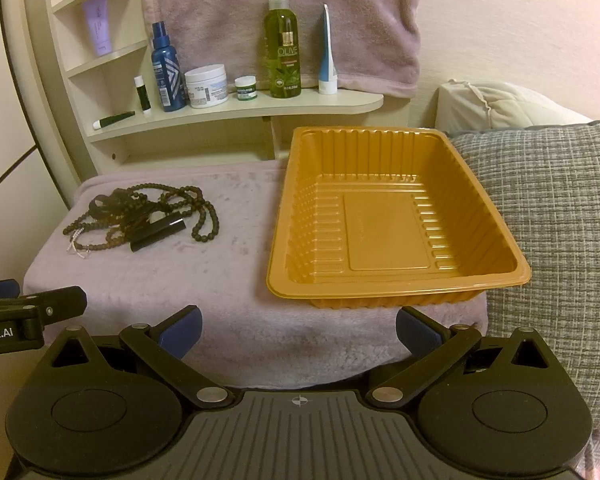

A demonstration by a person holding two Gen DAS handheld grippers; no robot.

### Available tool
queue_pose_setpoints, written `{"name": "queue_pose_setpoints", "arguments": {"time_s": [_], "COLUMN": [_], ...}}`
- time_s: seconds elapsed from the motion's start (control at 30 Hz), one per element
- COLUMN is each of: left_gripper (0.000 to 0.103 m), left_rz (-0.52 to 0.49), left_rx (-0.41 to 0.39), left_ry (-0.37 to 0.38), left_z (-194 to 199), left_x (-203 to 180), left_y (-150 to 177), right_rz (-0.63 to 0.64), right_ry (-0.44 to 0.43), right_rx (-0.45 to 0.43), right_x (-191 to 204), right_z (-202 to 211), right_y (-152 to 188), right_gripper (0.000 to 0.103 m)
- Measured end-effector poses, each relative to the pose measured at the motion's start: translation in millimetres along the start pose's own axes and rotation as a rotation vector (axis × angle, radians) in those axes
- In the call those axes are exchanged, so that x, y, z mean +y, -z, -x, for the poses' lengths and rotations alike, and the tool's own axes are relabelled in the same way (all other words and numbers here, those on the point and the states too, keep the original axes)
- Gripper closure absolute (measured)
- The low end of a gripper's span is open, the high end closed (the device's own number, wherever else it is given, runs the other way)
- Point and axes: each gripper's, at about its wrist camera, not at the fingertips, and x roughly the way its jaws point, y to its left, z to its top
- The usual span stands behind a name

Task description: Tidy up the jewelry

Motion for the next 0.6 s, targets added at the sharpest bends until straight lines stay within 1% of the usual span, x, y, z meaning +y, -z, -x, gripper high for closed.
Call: {"name": "queue_pose_setpoints", "arguments": {"time_s": [0.6], "left_gripper": [0.001], "left_rz": [0.002], "left_rx": [0.003], "left_ry": [0.009], "left_z": [-0.5], "left_x": [-1.1], "left_y": [2.2], "right_rz": [-0.001], "right_ry": [0.001], "right_rx": [0.001], "right_x": [0.4], "right_z": [-0.3], "right_y": [0.9], "right_gripper": [0.001]}}
